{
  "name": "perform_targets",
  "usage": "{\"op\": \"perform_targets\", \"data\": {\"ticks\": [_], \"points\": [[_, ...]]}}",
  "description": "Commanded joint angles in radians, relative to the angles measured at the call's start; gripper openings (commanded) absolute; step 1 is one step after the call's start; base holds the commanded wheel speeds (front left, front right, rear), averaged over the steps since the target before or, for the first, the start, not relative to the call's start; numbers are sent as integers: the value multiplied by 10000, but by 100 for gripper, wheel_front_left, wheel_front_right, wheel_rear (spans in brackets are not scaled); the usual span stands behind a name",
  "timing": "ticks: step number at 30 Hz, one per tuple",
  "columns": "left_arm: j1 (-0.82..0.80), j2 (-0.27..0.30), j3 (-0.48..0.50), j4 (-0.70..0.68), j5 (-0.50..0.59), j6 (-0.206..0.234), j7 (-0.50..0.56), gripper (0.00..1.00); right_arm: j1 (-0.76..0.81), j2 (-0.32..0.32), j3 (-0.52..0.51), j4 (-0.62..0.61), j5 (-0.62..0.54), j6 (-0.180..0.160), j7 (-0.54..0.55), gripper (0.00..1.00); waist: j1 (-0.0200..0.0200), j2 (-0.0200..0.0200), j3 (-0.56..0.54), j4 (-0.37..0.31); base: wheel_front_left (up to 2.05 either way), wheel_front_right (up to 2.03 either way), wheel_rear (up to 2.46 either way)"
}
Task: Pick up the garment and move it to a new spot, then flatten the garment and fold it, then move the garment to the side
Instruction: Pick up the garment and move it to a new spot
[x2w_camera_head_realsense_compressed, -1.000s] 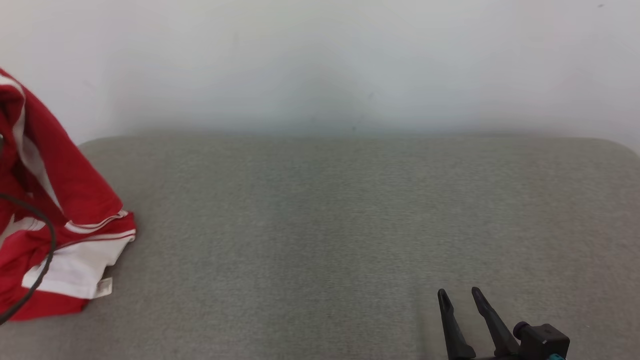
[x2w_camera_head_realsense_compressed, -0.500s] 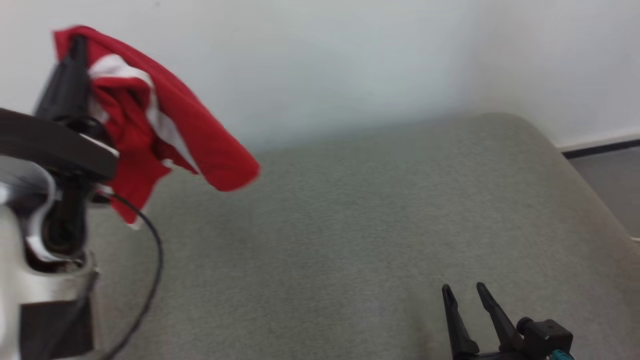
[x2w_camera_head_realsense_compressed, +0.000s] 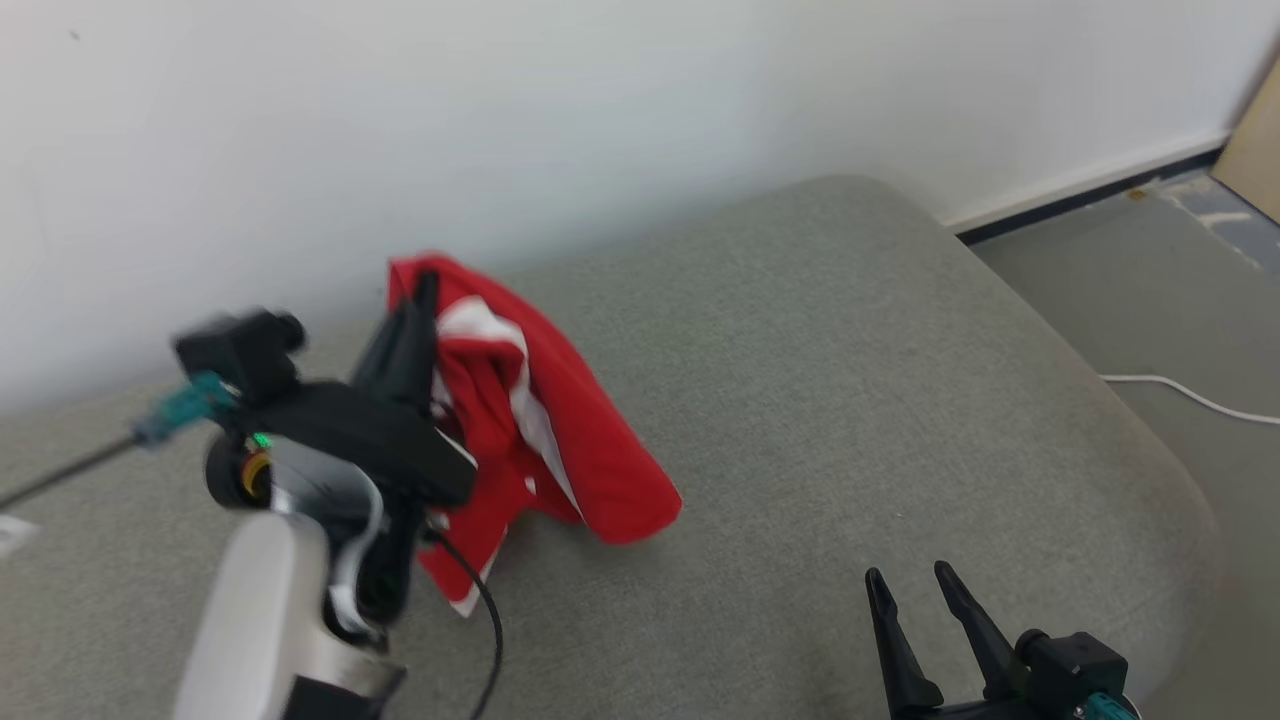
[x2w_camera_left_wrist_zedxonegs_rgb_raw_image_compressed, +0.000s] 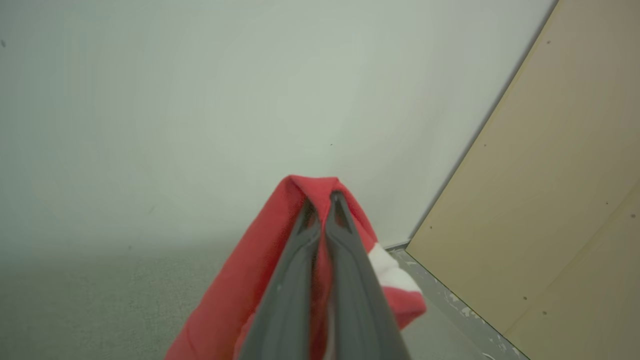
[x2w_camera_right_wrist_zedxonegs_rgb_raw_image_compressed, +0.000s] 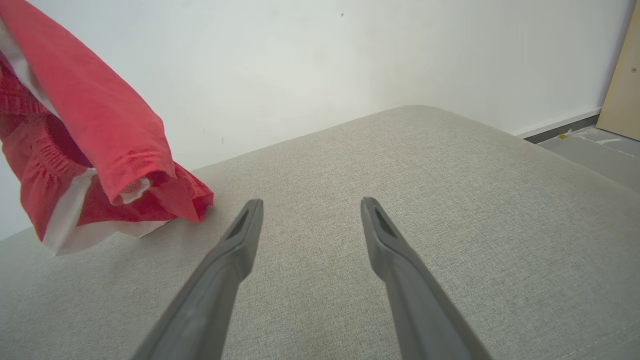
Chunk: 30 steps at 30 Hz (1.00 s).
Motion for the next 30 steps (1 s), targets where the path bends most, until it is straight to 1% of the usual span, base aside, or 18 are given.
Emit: {"op": "perform_targets", "data": {"ticks": [1, 6, 10, 11, 12, 13, 14, 18, 20, 23, 26, 30], "points": [[220, -5, -47, 109, 122, 19, -96, 0, 24, -21, 34, -24, 65, -21, 12, 100, 0, -1, 289, -326, 0, 0, 0], [513, -31, -934, 2151, 828, 321, -1252, 0, -13, -29, 114, -54, 97, -21, 34, 100, 0, -1, 571, -498, 0, 0, 0], [502, -42, -1614, 3542, 756, 331, -1911, 0, 24, -52, 130, -19, 119, -21, 17, 100, 0, -1, 688, -422, 0, 0, 0], [475, -42, -1818, 3842, 801, 343, -2088, 6, 23, -51, 139, -6, 120, -21, 15, 100, 0, -1, 697, -371, 0, 0, 0], [484, -43, -2036, 4153, 745, 317, -2201, 44, 20, -48, 168, 7, 118, -21, 28, 100, 0, -1, 696, -308, 0, 0, 0], [478, -40, -2251, 4377, 672, 306, -2339, 75, 18, -46, 179, 17, 120, -21, 30, 100, 0, -1, 691, -231, 0, 0, 0], [470, -37, -2410, 4603, 569, 324, -2450, 100, 8, -46, 218, 28, 119, -21, 34, 100, 0, -1, 683, -157, 0, 0, 0], [278, -40, -3061, 5094, 219, 412, -3072, 100, 47, -65, 151, 37, 132, -21, 1, 100, 0, -1, 623, 338, 0, 0, 0], [130, -41, -3333, 5178, 562, 476, -3571, 100, 91, -99, 105, 14, 113, -21, -4, 100, 0, -1, 584, 652, 0, 0, 0], [102, -35, -3470, 5058, 885, 535, -3980, 100, 155, -137, 10, -35, 60, -21, 16, 100, 0, -1, 497, 1150, 0, 0, 0], [318, 43, -3275, 4511, 1170, 636, -4109, 100, 231, -171, -83, -108, -16, -21, 55, 100, 0, -1, 384, 1660, 0, 0, 0], [1119, 243, -2616, 3023, 1780, 876, -4111, 100, 330, -218, -215, -214, -79, -21, 136, 100, 0, -1, 238, 2300, 0, 0, 0]]}}
